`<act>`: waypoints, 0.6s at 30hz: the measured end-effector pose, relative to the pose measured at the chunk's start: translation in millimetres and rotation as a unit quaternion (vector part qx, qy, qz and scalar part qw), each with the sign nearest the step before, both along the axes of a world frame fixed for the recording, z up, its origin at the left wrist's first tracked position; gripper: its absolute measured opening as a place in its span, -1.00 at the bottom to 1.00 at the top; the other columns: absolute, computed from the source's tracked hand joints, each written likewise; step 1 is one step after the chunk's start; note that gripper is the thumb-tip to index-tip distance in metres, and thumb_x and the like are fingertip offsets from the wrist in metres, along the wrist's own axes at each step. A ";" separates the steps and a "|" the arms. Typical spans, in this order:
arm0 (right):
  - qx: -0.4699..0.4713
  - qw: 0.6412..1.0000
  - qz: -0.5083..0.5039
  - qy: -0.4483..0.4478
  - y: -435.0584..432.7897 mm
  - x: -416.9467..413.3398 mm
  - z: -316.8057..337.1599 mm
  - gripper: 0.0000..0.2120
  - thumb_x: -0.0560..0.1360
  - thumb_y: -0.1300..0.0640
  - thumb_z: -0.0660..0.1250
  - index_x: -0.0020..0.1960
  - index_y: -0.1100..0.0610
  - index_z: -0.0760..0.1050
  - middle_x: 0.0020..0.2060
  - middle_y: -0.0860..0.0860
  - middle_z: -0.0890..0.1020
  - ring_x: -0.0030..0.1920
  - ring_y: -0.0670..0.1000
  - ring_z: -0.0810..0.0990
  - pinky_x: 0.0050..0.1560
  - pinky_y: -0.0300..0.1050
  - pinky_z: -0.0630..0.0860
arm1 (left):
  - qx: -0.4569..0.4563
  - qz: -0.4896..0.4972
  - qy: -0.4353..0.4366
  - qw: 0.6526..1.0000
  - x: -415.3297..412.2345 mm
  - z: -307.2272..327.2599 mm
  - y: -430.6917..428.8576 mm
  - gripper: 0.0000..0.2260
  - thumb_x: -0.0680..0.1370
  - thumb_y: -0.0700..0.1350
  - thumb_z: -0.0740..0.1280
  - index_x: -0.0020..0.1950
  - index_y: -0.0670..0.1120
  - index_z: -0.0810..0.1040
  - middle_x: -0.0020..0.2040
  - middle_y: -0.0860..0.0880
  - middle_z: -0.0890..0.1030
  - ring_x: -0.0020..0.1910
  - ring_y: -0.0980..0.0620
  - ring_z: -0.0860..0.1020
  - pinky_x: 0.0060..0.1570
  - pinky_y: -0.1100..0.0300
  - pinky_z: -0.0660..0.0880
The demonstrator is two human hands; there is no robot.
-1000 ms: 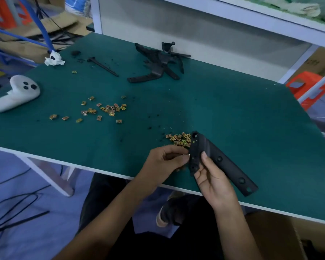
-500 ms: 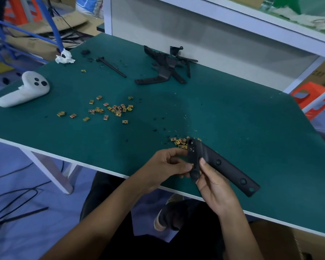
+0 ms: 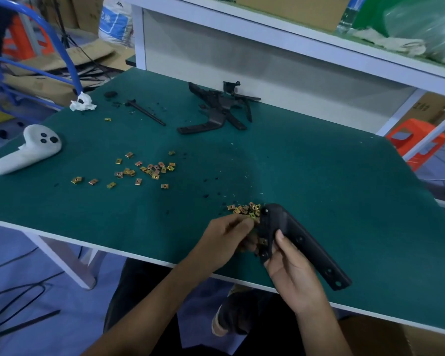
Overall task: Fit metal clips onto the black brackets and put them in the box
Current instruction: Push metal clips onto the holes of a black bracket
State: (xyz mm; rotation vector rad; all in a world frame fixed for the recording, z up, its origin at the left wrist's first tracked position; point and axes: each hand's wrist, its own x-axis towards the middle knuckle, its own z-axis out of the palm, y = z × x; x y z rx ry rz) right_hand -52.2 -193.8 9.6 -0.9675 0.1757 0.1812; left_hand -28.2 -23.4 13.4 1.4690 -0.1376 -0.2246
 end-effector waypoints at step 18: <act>0.113 0.992 -0.034 0.053 -0.7 3.8 8.2 -0.77 0.47 0.19 0.33 -0.02 0.19 0.75 -0.08 0.10 0.73 -0.17 -0.01 0.71 -0.14 -0.11 0.67 | 0.142 0.090 -0.087 0.982 21.5 5.0 2.8 -0.91 0.64 -0.07 0.32 -0.01 0.10 0.59 -0.14 0.16 0.65 -0.16 0.24 0.57 -0.15 0.38 0.47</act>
